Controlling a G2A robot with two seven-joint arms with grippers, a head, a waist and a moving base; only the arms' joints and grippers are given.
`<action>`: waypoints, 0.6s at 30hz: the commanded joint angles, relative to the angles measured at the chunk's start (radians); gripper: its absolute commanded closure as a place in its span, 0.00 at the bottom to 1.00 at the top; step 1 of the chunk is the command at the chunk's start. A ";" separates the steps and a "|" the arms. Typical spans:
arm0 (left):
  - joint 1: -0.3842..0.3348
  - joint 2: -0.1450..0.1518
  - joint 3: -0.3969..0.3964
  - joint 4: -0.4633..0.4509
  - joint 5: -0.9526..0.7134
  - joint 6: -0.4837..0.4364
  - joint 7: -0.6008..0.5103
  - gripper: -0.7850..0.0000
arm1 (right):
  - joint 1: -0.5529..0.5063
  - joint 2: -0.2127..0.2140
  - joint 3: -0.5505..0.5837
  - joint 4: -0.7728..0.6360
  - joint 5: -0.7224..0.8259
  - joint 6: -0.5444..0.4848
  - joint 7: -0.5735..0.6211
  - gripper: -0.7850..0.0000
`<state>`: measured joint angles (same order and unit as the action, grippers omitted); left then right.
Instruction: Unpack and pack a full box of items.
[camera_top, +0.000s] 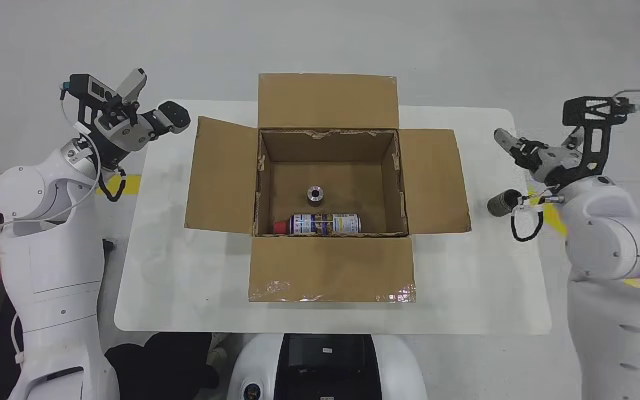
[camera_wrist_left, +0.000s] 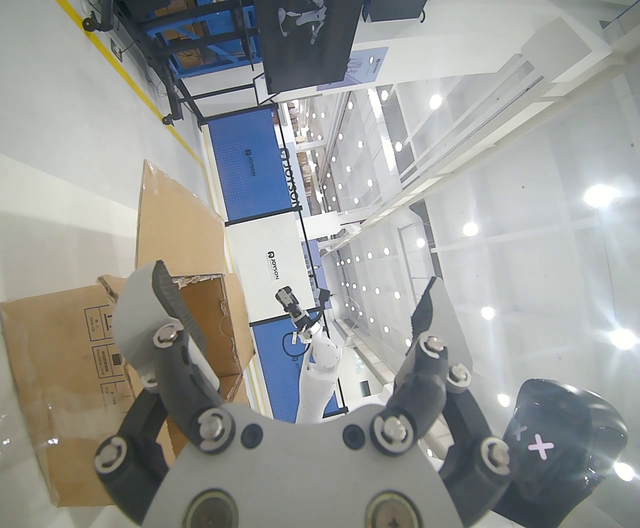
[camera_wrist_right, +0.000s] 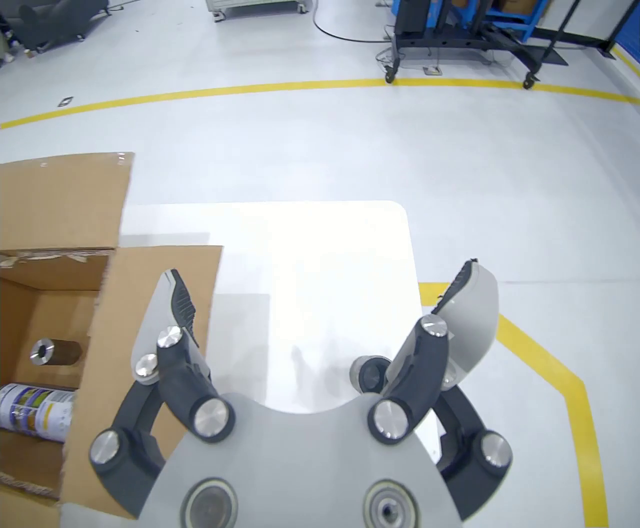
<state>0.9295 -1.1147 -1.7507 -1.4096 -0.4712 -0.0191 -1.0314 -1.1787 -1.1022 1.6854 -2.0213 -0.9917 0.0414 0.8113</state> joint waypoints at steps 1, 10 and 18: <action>0.000 0.000 0.000 0.000 0.000 0.000 0.000 0.00 | 0.024 0.001 -0.021 -0.014 0.014 -0.036 0.005 0.00; 0.000 0.000 0.000 0.000 0.000 0.000 0.000 0.00 | 0.166 0.002 -0.164 0.030 0.127 -0.225 0.051 0.00; 0.000 0.000 0.000 0.000 0.000 0.000 0.000 0.00 | 0.287 -0.003 -0.325 0.081 0.212 -0.372 0.137 0.00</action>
<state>0.9295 -1.1147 -1.7507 -1.4096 -0.4712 -0.0191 -1.0314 -0.9052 -1.1041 1.3805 -1.9450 -0.7883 -0.3158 0.9393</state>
